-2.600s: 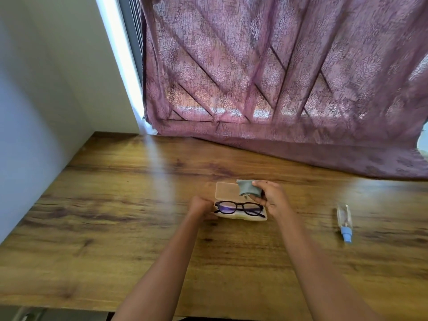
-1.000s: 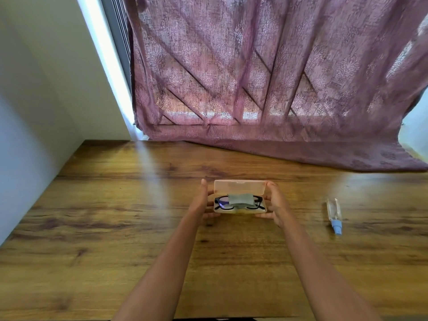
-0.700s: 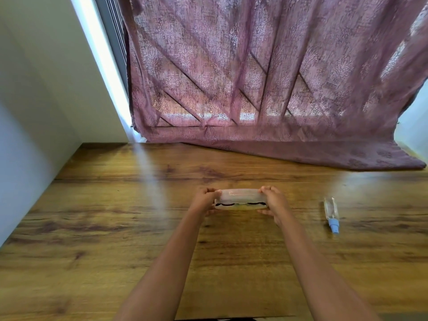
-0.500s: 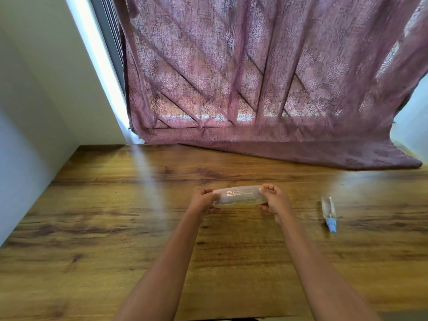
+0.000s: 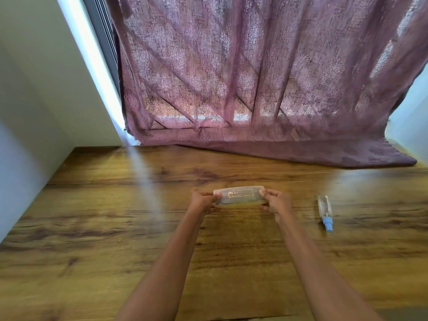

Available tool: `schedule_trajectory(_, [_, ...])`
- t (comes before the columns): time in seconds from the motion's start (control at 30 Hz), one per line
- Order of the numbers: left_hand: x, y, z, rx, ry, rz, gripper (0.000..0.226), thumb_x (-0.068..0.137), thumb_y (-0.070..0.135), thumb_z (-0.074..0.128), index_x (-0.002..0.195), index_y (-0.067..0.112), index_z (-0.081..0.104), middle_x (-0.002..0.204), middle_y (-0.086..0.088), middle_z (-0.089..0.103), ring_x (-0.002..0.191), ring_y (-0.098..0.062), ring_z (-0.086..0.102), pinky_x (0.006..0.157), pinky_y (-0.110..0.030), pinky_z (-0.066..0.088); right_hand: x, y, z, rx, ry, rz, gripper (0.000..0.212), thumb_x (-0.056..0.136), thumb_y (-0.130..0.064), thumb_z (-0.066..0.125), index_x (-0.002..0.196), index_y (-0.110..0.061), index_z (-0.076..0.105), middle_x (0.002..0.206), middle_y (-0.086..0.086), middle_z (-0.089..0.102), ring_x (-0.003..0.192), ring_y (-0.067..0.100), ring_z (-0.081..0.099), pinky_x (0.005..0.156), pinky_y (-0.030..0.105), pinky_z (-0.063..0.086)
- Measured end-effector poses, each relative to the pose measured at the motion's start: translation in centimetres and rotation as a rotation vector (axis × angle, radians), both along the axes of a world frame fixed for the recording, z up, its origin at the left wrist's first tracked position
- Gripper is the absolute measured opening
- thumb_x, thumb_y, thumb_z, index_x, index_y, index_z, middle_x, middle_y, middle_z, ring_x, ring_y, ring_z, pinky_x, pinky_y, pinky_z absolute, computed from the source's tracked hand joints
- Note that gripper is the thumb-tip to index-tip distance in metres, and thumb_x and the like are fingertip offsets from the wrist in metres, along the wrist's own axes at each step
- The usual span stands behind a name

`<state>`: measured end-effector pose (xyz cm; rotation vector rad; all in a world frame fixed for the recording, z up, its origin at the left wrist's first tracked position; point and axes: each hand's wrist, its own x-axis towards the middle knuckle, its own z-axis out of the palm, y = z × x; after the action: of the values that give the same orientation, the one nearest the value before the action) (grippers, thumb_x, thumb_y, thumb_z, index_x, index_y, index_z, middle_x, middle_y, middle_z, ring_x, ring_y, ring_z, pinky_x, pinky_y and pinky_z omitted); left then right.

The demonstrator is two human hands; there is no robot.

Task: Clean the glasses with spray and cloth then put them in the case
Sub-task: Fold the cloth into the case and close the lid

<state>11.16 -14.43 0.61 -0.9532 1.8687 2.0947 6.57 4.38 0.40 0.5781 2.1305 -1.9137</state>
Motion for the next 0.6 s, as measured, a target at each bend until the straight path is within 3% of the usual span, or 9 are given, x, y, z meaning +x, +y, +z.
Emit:
schedule_trajectory(0.2, [0.1, 0.4, 0.2, 0.019, 0.054, 0.02, 0.032, 0.083, 0.008, 0.065, 0.112, -0.004, 0.057, 0.087, -0.01, 0.063, 0.071, -0.019, 0.064, 0.063, -0.028, 0.059, -0.2, 0.5, 0.2, -0.021, 0.008, 0.003, 0.037, 0.084, -0.013, 0.065, 0.118, -0.001, 0.058, 0.115, 0.016, 0.061, 0.097, 0.026, 0.061, 0.087, 0.042, 0.053])
schedule_trajectory(0.37, [0.7, 1.0, 0.4, 0.051, 0.092, 0.028, 0.038, 0.084, 0.006, 0.064, 0.119, -0.004, 0.055, 0.109, -0.02, 0.063, 0.08, -0.021, 0.064, 0.053, -0.022, 0.057, 0.1, 1.5, -0.3, 0.0, -0.025, 0.03, 0.035, 0.084, -0.015, 0.065, 0.117, -0.004, 0.06, 0.118, 0.015, 0.061, 0.108, 0.03, 0.057, 0.095, 0.046, 0.048])
schedule_trajectory(0.5, [1.6, 1.7, -0.7, -0.029, 0.054, 0.008, 0.037, 0.082, 0.009, 0.066, 0.117, -0.002, 0.057, 0.112, -0.02, 0.063, 0.085, -0.022, 0.062, 0.067, -0.028, 0.057, 1.2, 2.4, -1.4, 0.046, -0.056, 0.024, 0.035, 0.083, -0.014, 0.067, 0.116, -0.005, 0.061, 0.12, 0.015, 0.061, 0.111, 0.029, 0.055, 0.099, 0.043, 0.045])
schedule_trajectory(0.6, [2.4, 2.1, -1.6, -0.098, 0.016, 0.008, 0.035, 0.08, 0.012, 0.069, 0.112, 0.001, 0.061, 0.108, -0.017, 0.065, 0.09, -0.025, 0.062, 0.083, -0.04, 0.055, 2.1, 2.9, -2.0, 0.089, -0.065, 0.006, 0.033, 0.082, -0.015, 0.068, 0.113, -0.006, 0.063, 0.117, 0.012, 0.062, 0.103, 0.023, 0.056, 0.091, 0.035, 0.048])
